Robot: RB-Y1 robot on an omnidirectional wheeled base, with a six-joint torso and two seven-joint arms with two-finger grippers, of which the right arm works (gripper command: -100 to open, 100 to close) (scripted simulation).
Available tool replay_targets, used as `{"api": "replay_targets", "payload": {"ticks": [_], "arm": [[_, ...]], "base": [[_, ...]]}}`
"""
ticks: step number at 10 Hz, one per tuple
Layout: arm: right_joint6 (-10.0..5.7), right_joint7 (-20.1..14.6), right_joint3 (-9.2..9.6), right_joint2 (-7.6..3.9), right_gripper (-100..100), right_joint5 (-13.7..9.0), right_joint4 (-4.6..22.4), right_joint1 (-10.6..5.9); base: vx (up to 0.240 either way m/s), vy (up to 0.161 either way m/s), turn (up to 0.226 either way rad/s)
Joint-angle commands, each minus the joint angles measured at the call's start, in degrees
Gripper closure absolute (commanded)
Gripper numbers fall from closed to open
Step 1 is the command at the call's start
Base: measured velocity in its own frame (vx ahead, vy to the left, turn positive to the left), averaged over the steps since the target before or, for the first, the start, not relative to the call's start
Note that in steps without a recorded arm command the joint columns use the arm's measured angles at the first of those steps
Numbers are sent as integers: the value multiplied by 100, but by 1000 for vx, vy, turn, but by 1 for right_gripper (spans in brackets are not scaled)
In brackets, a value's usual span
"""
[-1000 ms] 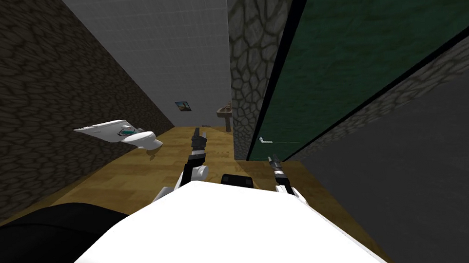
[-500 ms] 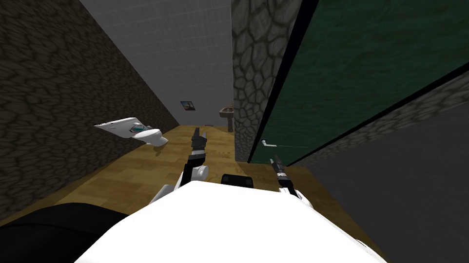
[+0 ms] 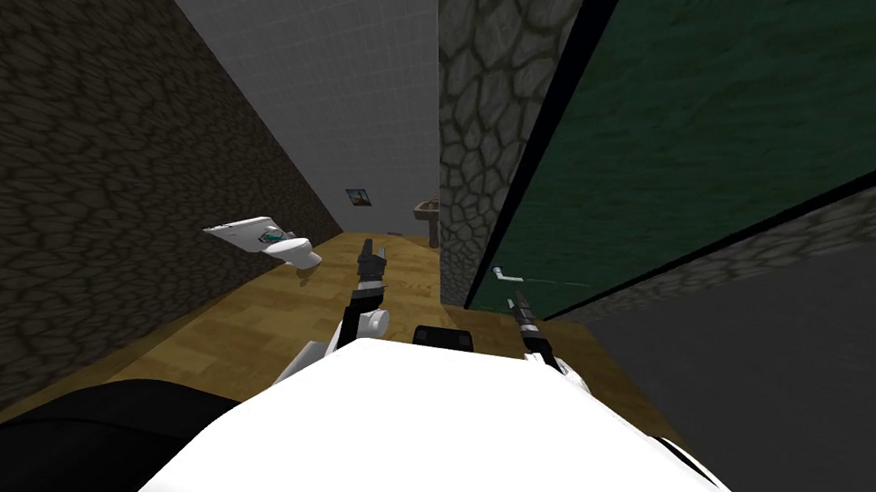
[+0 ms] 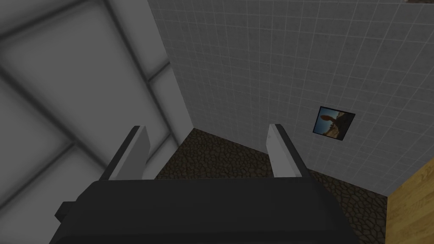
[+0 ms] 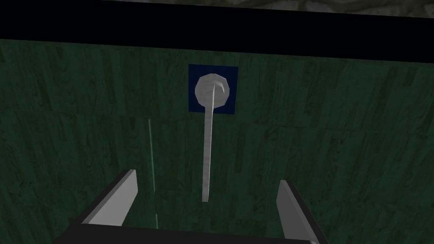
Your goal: Pull the door open
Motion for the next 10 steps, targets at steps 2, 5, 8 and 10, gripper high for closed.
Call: {"api": "replay_targets", "payload": {"ticks": [2, 5, 8, 10], "arm": [[147, 187, -210, 127, -100, -108, 174, -208], [209, 268, -318, 191, -100, -163, 295, -335], [209, 268, -318, 191, 100, -163, 295, -335], [209, 268, -318, 191, 100, -163, 295, -335]], "base": [[200, -72, 239], [160, -81, 147], [-19, 11, -27], [-16, 1, 3]]}}
